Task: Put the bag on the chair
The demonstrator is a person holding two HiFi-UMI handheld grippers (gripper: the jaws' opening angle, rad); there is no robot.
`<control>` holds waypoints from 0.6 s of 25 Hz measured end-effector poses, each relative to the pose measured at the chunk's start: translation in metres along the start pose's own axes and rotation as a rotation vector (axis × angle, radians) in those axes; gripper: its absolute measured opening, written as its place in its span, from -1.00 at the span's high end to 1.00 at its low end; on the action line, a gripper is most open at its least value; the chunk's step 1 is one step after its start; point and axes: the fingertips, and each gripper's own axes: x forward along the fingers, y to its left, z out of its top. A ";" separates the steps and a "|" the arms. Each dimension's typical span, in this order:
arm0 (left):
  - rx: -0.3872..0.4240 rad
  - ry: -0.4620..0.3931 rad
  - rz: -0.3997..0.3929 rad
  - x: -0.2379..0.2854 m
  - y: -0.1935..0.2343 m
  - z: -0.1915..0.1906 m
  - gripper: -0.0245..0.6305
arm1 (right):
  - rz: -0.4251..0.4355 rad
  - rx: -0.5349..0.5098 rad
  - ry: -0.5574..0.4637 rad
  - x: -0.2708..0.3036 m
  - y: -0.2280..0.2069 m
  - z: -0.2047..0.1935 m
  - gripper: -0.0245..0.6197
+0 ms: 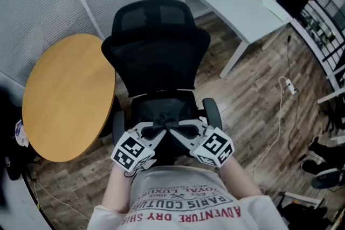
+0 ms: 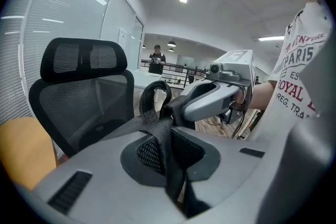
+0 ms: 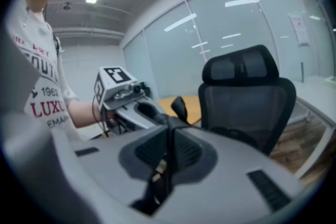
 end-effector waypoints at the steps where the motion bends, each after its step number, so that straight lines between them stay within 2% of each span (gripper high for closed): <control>1: 0.008 0.004 -0.011 0.002 0.008 0.001 0.78 | -0.014 0.009 0.000 0.005 -0.007 0.002 0.78; 4: 0.030 0.016 -0.030 0.010 0.032 0.007 0.78 | -0.046 0.042 -0.003 0.020 -0.028 0.010 0.78; 9: 0.052 0.023 -0.019 0.024 0.076 0.015 0.78 | -0.082 0.077 -0.002 0.046 -0.063 0.020 0.78; 15: -0.004 -0.028 -0.003 0.046 0.132 0.023 0.78 | -0.120 0.093 0.013 0.082 -0.111 0.029 0.78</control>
